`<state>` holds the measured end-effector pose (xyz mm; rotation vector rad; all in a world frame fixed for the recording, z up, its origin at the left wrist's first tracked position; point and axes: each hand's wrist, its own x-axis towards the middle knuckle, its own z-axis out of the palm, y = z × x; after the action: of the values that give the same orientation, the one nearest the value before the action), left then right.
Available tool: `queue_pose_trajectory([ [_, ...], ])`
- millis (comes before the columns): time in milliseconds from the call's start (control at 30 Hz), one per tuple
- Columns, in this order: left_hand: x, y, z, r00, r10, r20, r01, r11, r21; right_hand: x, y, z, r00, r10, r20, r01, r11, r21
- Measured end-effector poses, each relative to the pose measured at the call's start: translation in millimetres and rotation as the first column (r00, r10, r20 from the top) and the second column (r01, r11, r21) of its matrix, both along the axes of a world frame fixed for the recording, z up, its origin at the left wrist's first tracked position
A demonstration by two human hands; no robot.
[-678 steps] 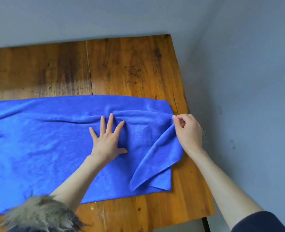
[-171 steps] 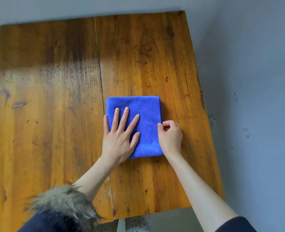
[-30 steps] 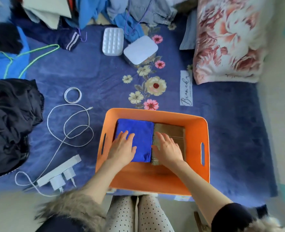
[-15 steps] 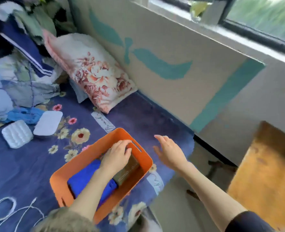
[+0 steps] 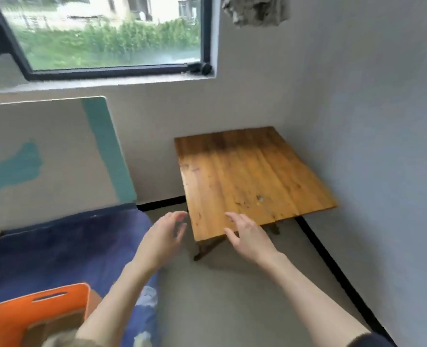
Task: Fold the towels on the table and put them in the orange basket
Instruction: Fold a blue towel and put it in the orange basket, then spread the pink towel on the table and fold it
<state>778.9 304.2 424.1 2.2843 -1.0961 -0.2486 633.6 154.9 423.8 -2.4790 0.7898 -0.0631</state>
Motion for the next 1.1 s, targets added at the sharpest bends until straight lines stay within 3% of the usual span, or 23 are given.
queue_pose_trajectory([
  [167, -129, -94, 20, 0.94, -0.341, 0.015, 0.341, 0.939, -0.043, -164, -37, 10, 0.948, -0.317, 0.014, 0.317, 0.948, -0.013],
  [333, -292, -153, 23, 0.805, -0.592, 0.033, 0.593, 0.802, -0.076, -344, -37, 12, 0.801, -0.598, 0.027, 0.599, 0.801, -0.016],
  [467, -426, -178, 18, 0.64, -0.769, -0.005, 0.767, 0.639, -0.05, -483, -13, 16, 0.624, -0.781, 0.008, 0.781, 0.624, -0.013],
  [600, -550, -196, 22, 0.393, -0.919, 0.012, 0.919, 0.392, -0.032, -594, 24, 17, 0.396, -0.917, 0.039, 0.917, 0.397, 0.025],
  [733, -666, -203, 24, 0.156, -0.987, 0.034, 0.988, 0.156, 0.01, -689, 60, 17, 0.153, -0.987, 0.048, 0.988, 0.154, 0.03],
  [933, -827, -201, -9, -0.123, -0.992, -0.037, 0.99, -0.125, 0.068, -824, 107, 3, -0.109, -0.994, -0.019, 0.994, -0.109, 0.021],
  [1100, -951, -191, -34, -0.277, -0.95, -0.146, 0.948, -0.294, 0.119, -921, 141, -19, -0.306, -0.95, -0.061, 0.952, -0.307, 0.008],
])
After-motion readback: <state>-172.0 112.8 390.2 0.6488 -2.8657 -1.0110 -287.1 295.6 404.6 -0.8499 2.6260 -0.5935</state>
